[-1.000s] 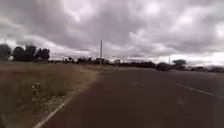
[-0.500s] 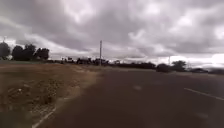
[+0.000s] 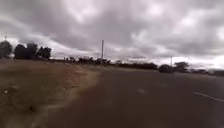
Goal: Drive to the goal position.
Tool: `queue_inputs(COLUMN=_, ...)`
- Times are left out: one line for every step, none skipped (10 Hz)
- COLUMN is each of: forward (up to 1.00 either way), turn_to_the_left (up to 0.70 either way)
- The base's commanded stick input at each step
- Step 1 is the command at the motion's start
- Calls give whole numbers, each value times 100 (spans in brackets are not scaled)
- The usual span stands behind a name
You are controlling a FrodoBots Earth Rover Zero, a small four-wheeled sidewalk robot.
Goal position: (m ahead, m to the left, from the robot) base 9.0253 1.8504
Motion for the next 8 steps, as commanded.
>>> queue_inputs(forward=85, turn_to_the_left=0)
queue_inputs(forward=85, turn_to_the_left=0)
queue_inputs(forward=85, turn_to_the_left=0)
queue_inputs(forward=85, turn_to_the_left=0)
queue_inputs(forward=85, turn_to_the_left=-14)
queue_inputs(forward=85, turn_to_the_left=0)
queue_inputs(forward=85, turn_to_the_left=-4)
queue_inputs(forward=85, turn_to_the_left=-7)
